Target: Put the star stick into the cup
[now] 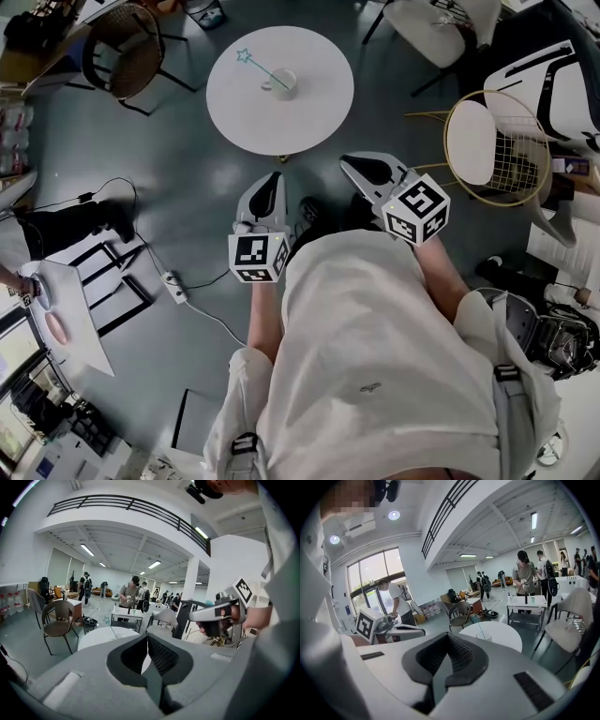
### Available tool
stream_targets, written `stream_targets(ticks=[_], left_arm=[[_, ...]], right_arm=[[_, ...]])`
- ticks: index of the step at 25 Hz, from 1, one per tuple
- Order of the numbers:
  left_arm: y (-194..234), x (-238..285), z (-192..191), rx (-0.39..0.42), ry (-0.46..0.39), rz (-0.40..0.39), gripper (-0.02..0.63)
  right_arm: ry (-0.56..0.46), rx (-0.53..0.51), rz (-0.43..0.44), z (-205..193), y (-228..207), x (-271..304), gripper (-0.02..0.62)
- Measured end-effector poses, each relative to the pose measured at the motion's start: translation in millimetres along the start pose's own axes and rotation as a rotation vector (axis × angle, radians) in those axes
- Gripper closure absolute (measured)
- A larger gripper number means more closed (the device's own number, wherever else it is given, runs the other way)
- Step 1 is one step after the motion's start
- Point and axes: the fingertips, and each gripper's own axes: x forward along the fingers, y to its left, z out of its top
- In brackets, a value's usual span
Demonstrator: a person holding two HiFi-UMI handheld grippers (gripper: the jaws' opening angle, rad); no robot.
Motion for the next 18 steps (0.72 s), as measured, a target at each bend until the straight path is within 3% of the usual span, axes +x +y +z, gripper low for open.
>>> stream_targets(ticks=[18], left_arm=[[13.0, -16.9, -10.4, 0.000, 0.006, 0.005, 0.594]], right_arm=[[0.006, -0.025, -0.013, -4.5, 15.4, 6.6, 0.588]])
